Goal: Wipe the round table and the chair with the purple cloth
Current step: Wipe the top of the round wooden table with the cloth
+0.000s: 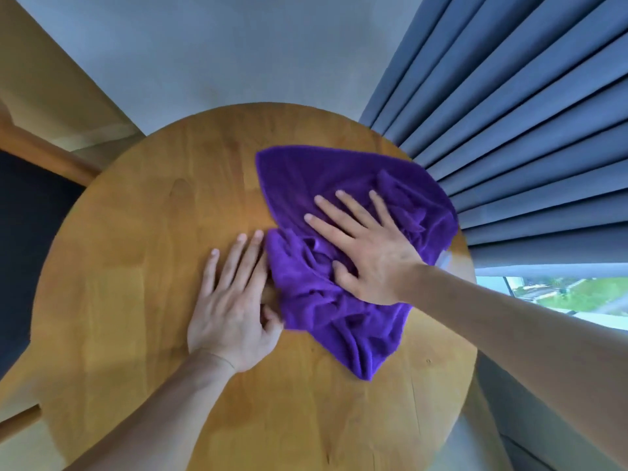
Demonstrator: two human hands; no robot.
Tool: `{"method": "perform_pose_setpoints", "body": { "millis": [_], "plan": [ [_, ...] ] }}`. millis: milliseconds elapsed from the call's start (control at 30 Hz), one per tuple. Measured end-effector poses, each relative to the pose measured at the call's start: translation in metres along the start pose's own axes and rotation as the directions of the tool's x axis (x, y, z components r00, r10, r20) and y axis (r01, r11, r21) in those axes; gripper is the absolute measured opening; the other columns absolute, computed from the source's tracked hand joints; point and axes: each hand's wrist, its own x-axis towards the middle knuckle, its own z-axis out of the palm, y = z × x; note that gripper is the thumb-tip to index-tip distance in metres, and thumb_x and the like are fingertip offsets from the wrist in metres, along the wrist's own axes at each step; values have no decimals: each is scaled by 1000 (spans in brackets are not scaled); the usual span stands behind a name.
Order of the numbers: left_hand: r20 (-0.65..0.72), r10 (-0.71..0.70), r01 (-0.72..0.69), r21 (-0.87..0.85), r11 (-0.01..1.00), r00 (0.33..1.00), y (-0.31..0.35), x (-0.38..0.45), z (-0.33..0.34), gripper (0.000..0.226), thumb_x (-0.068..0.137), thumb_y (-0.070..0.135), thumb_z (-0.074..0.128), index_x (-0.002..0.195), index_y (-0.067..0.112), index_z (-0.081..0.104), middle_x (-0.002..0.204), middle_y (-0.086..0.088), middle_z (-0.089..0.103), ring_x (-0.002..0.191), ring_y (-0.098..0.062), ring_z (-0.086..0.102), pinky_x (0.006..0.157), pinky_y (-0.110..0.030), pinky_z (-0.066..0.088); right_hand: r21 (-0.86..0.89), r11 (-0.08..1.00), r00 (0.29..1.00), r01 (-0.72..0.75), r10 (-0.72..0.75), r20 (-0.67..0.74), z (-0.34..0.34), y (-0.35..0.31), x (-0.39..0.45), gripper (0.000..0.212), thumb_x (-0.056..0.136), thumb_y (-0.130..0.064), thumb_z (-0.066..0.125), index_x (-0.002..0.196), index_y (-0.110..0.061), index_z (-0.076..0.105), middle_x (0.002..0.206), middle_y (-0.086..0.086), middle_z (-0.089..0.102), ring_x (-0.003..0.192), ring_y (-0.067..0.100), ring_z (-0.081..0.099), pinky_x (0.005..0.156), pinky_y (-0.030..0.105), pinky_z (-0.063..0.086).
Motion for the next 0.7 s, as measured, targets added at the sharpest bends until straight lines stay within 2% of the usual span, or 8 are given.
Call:
{"method": "perform_pose_setpoints", "body": {
  "millis": [100,200,300,367,467,567,633,700],
  "plan": [
    [-11,3,-3,-1,1000,1000,1,2,2,90,70,30,45,156,6,35,171,-6,21,159,-24,15,127,-55,15,-91,989,992,-112,116,41,-3,26,9,92,81,-66,42,161,-44,2,172,2,-9,157,35,-7,117,71,-9],
    [1,-5,5,18,1000,1000,3,4,2,87,72,31,43,155,6,36,170,-6,23,159,-24,14,127,-54,13,-23,959,959,-283,284,16,-10,29,54,89,80,-71,35,159,-48,0,171,1,-11,156,35,-10,116,72,-9],
    [8,-6,6,12,1000,1000,2,3,1,80,73,31,44,150,9,42,164,-7,34,158,-26,17,128,-55,10,71,883,883,-464,468,-39,-15,17,104,86,83,-67,27,161,-41,4,172,0,-7,157,32,-9,118,69,-10],
    [16,-9,9,12,1000,1000,1,1,-1,81,73,32,45,151,11,39,160,-8,40,155,-29,23,128,-55,10,123,840,840,-529,538,-64,-16,3,128,85,86,-61,26,163,-31,6,172,0,-5,157,30,-8,120,66,-10],
    [15,-12,12,10,1000,1000,2,0,-2,80,72,32,47,150,11,39,150,-8,48,148,-32,33,128,-55,12,155,860,861,-486,502,-88,-14,-22,132,81,90,-50,29,164,-23,8,172,-2,0,157,27,-5,123,60,-9],
    [1,-19,19,-13,1000,1000,4,1,-4,66,73,31,48,135,9,52,133,-10,58,136,-34,45,125,-56,19,230,913,930,-337,361,-70,-9,-49,103,77,88,-44,33,162,-30,18,172,-6,4,158,22,-2,124,54,-8],
    [7,-22,22,-19,1000,1000,5,1,-4,62,74,32,48,130,7,59,133,-14,62,134,-36,47,125,-56,20,372,889,950,-269,308,-48,-5,-65,76,72,87,-39,32,159,-35,27,171,-10,9,157,18,-2,124,47,-11],
    [-3,-5,5,-28,1000,1000,5,1,-2,66,78,36,50,138,8,58,139,-18,61,139,-38,45,126,-56,18,448,867,967,-217,255,-25,-1,-68,47,71,87,-39,29,158,-36,31,170,-12,11,157,14,-3,124,40,-14]
  ]
}}
